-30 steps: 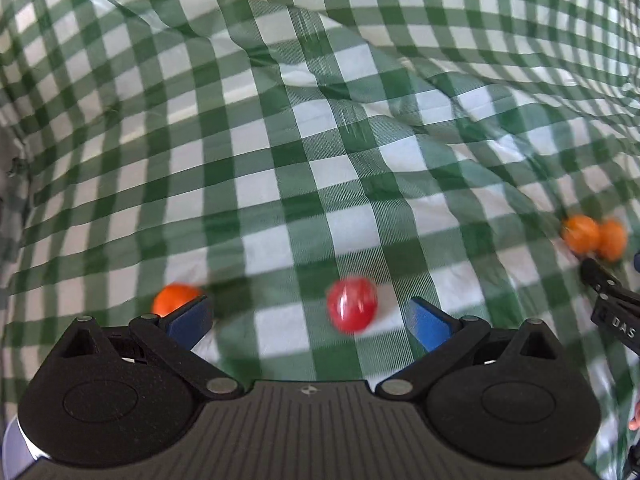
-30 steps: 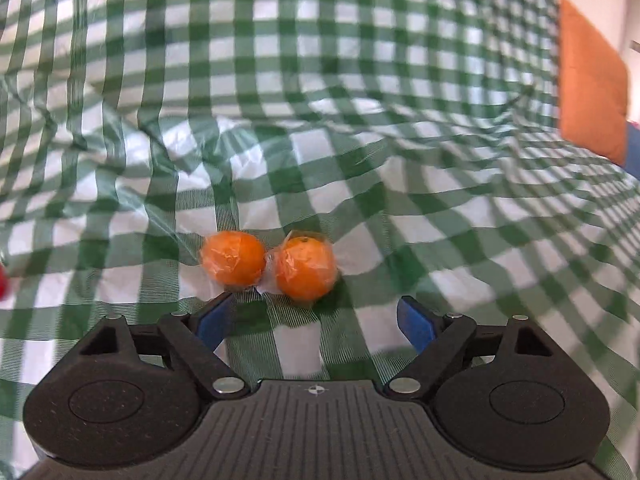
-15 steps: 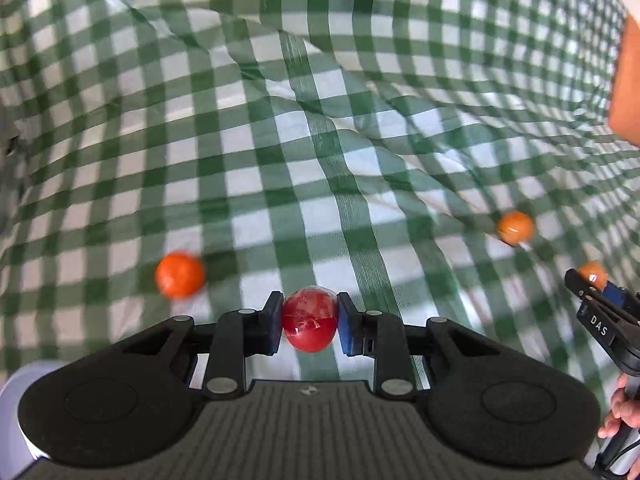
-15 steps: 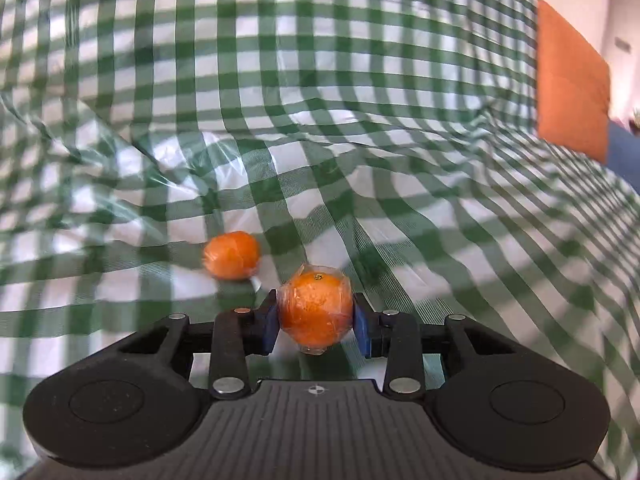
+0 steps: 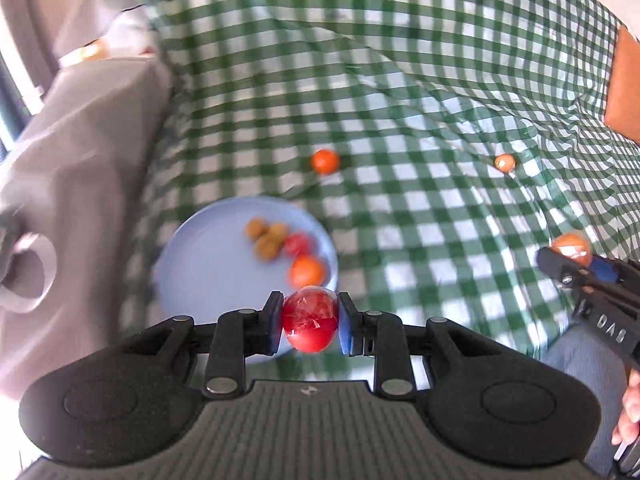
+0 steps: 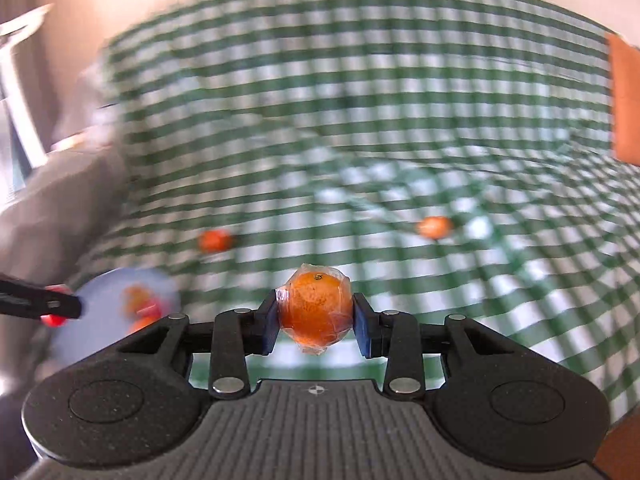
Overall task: Organize fruits
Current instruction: 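Carry the plum and mandarin over the blue plate and open both tools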
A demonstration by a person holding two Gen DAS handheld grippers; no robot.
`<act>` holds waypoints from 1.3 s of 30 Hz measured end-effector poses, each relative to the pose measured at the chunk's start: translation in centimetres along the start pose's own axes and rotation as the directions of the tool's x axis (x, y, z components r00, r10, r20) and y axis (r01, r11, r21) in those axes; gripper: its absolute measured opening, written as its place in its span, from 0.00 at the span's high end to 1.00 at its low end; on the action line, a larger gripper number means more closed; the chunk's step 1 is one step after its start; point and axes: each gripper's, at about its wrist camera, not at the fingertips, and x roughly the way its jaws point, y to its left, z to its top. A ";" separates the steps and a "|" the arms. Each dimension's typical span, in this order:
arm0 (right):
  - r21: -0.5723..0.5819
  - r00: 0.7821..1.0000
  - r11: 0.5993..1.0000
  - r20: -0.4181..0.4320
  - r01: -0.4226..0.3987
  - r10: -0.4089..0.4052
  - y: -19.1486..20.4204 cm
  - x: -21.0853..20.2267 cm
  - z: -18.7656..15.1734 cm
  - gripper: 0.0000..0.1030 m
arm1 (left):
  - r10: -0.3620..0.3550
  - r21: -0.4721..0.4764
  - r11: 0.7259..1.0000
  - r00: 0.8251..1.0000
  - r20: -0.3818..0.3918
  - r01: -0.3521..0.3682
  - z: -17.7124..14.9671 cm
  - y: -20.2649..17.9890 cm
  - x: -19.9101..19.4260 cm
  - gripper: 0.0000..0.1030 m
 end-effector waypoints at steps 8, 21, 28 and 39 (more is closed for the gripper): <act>-0.144 0.980 0.970 -0.062 -0.194 0.187 9.4 -5.2 -3.3 0.63 | 0.021 -0.084 0.996 1.000 0.022 -0.019 -6.6 4.7 -5.9 0.70; -0.360 0.973 0.905 -0.032 -0.225 0.230 14.7 -9.8 -4.8 0.63 | 0.023 -0.133 0.991 0.997 0.072 -0.014 -9.0 6.6 -8.2 0.70; -0.354 0.976 0.911 -0.031 -0.211 0.214 14.4 -9.5 -4.8 0.63 | 0.017 -0.129 0.992 0.997 0.071 -0.007 -8.9 6.1 -7.9 0.70; -0.368 0.977 0.905 -0.051 -0.213 0.209 14.9 -8.6 -4.7 0.63 | 0.028 -0.136 0.991 0.998 0.049 -0.021 -8.2 6.8 -6.8 0.70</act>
